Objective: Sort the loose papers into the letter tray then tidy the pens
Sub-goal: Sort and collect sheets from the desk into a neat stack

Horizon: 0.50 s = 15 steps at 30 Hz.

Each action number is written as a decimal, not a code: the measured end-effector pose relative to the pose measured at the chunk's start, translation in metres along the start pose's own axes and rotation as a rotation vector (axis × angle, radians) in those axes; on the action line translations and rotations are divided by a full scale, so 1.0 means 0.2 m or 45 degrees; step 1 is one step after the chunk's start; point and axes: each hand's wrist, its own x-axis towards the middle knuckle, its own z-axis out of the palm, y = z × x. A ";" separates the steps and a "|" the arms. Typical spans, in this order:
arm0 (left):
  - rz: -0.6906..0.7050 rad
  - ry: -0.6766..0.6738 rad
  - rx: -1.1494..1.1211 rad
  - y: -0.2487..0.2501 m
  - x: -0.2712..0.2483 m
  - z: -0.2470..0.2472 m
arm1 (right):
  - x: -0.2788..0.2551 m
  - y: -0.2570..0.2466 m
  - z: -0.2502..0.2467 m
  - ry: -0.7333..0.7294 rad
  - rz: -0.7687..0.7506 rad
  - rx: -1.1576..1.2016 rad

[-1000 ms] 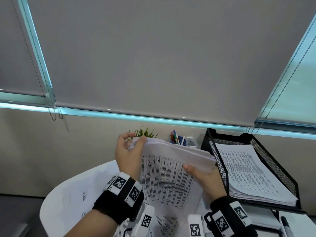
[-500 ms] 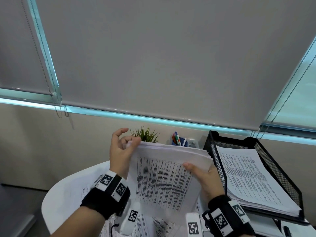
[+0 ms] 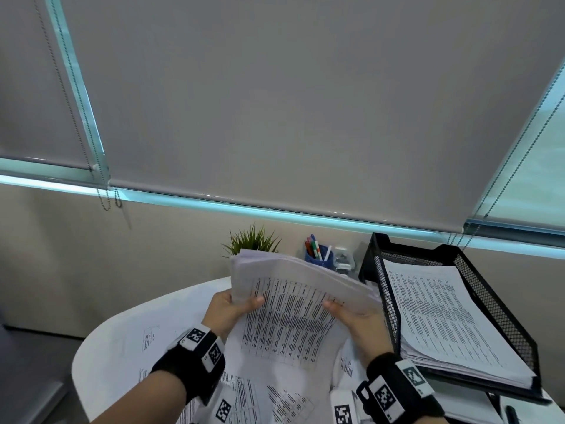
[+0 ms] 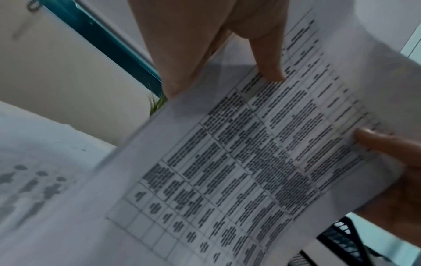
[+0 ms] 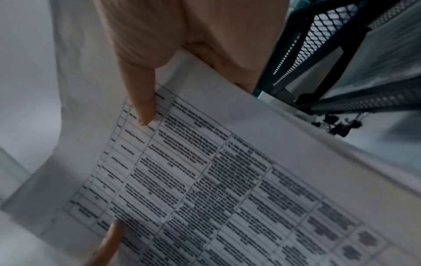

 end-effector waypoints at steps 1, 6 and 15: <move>0.029 0.023 -0.023 0.01 -0.01 0.02 | 0.01 -0.02 0.00 0.025 -0.013 0.015; 0.210 0.104 -0.120 0.15 -0.03 0.10 | 0.05 -0.20 0.00 0.025 -0.163 0.045; -0.036 0.016 -0.013 -0.07 -0.05 0.10 | 0.03 0.07 -0.05 0.038 0.126 -0.043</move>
